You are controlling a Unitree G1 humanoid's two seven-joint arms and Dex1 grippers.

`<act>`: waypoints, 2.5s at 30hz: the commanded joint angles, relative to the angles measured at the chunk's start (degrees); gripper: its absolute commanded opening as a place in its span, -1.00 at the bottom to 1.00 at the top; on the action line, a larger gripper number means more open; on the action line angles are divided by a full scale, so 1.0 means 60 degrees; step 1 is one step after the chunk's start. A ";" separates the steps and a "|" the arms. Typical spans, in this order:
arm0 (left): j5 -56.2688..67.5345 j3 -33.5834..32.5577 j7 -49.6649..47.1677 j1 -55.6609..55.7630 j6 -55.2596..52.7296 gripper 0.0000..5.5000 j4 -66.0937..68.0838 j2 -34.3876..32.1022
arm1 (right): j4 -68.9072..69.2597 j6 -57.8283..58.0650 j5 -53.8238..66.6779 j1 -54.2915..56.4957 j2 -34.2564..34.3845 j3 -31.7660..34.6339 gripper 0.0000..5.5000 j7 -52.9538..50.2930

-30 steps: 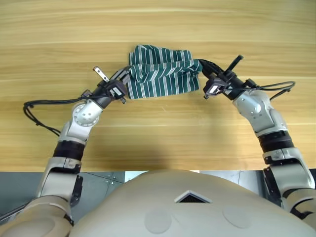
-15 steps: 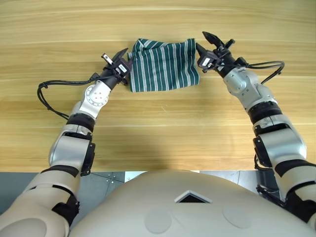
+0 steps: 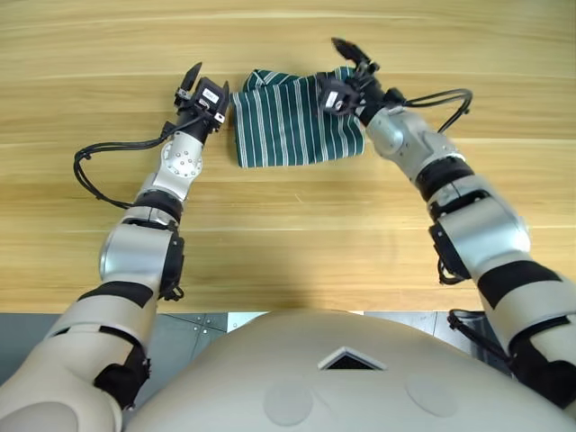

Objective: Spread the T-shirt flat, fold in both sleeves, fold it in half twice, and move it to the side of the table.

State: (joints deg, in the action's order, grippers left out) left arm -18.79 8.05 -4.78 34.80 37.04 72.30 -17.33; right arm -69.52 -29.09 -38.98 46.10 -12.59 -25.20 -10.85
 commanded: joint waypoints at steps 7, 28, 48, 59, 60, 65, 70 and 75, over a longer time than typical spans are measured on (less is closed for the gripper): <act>0.1290 -0.1436 -0.0277 -0.0475 0.0117 0.00 0.0198 -0.0397 | -0.1222 0.1238 0.1045 0.0396 -0.0001 0.0920 0.13 -0.0136; 0.3412 -0.3453 0.0382 -0.2482 0.1235 0.00 -0.0444 -0.0038 | -0.1216 0.1305 0.1122 0.0197 0.0942 0.0391 0.13 0.0843; 0.4151 -0.4361 -0.0021 -0.3792 0.1977 0.00 -0.0948 0.0020 | -0.1593 0.5489 0.6356 -0.2563 -0.3135 0.7642 0.13 -0.2106; 0.4292 -0.4842 -0.0670 -0.4969 0.2436 0.00 -0.1253 0.0021 | -0.1426 0.4341 0.6405 -0.1994 -0.2767 0.8392 0.13 -0.2787; 0.4278 -0.4837 -0.0693 -0.5010 0.2476 0.00 -0.1276 0.0044 | -0.1386 0.4005 0.6281 -0.1830 -0.2833 0.8319 0.13 -0.3028; 0.4152 -0.4731 -0.0745 -0.5153 0.2796 0.00 -0.1464 0.0160 | -0.1057 0.2089 0.4855 -0.0510 -0.2429 0.6794 0.13 -0.4163; 0.4092 -0.4594 -0.0735 -0.5373 0.3155 0.00 -0.1782 0.0404 | -0.0667 0.0237 0.3064 0.0218 -0.0150 0.4384 0.13 -0.4300; 0.4420 -0.4149 0.0268 -0.5362 0.3189 0.00 -0.2538 0.1103 | -0.0678 -0.0807 0.1116 -0.0523 0.2595 0.1460 0.13 -0.2986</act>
State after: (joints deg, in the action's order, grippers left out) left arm 8.82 -19.18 -4.41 8.85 56.24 54.76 -17.58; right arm -73.67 -32.54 -29.83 45.19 -0.65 -12.42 -31.13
